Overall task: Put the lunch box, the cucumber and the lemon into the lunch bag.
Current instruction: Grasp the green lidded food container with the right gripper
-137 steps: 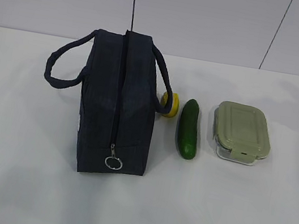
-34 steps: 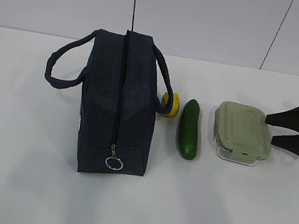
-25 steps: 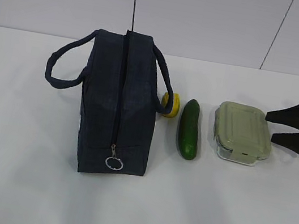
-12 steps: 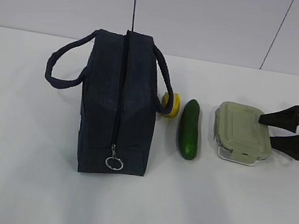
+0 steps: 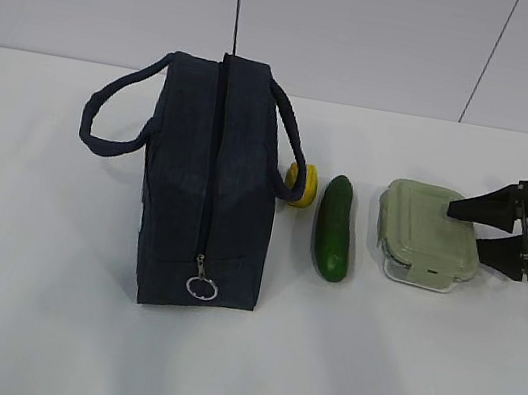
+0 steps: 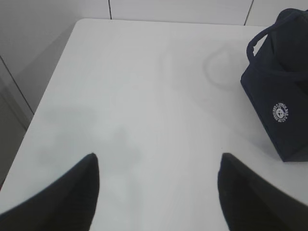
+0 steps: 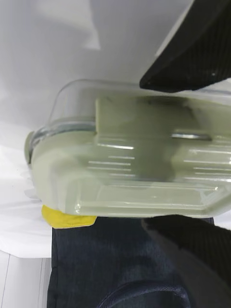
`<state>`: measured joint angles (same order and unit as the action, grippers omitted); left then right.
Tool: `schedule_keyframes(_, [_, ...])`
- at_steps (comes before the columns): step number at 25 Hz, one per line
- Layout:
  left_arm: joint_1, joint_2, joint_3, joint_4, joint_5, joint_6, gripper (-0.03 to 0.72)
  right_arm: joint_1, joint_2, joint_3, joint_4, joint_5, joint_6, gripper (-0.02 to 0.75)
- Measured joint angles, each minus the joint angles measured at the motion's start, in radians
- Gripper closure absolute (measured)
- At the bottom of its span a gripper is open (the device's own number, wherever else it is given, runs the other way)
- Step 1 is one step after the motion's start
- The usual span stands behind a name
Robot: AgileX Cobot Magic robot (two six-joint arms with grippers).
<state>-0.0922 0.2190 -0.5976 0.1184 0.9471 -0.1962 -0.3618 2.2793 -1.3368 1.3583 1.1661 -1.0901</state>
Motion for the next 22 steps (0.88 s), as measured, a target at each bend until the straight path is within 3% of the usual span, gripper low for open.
schedule_keyframes(18, [0.000, 0.000, 0.000, -0.004, -0.006, 0.000, 0.139, 0.019, 0.000, 0.000, -0.006, 0.000, 0.000, 0.156])
schedule_keyframes(22, [0.000, 0.000, 0.000, -0.006, -0.006, 0.000, 0.139, 0.019, 0.000, 0.000, -0.019, 0.000, 0.000, 0.214])
